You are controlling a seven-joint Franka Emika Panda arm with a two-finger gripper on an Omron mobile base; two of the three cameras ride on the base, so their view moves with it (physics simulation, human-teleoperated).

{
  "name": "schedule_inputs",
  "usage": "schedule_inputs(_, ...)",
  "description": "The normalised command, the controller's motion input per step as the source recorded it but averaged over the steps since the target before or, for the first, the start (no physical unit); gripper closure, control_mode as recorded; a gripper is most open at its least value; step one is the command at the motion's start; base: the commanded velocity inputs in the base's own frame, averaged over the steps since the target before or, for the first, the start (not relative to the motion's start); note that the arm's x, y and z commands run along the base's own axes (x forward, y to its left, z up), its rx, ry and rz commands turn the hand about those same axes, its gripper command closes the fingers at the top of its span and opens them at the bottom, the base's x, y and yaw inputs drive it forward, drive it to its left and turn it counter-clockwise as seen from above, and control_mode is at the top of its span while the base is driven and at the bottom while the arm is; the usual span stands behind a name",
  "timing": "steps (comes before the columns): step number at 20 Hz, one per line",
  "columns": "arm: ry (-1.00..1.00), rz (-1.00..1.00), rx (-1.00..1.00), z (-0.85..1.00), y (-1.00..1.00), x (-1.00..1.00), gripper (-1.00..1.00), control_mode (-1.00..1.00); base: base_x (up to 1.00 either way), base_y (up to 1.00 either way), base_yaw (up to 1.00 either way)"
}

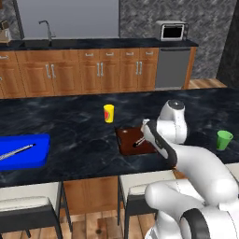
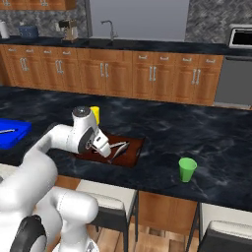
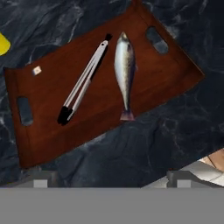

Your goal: Gather the cucumber and onion from the fridge and place them on a tray on the dining counter. Then gather the fish and chicken drumstick from the fridge and place them on the other tray.

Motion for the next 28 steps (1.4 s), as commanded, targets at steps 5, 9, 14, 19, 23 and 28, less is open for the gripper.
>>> schedule_inputs(5, 0.00, 0.10, 0.00, 0.45, 0.42, -0.72, -1.00, -1.00, 0.00, 0.00, 0.00)
schedule_inputs(9, -0.01, 0.23, 0.00, 0.21, 0.37, -0.71, -1.00, -1.00, 0.00, 0.00, 0.00)
schedule_inputs(14, -0.07, 0.30, -0.01, 0.24, 0.27, -0.70, -1.00, -1.00, 0.00, 0.00, 0.00)
schedule_inputs(19, -0.10, 0.29, -0.08, 0.48, 0.26, -0.68, -1.00, -1.00, 0.00, 0.00, 0.00)
schedule_inputs(23, -0.12, 0.21, -0.10, 0.53, 0.14, -0.83, -1.00, -1.00, 0.00, 0.00, 0.00)
schedule_inputs(28, -0.08, 0.06, -0.02, 0.11, 0.02, -0.70, -1.00, -1.00, 0.00, 0.00, 0.00)
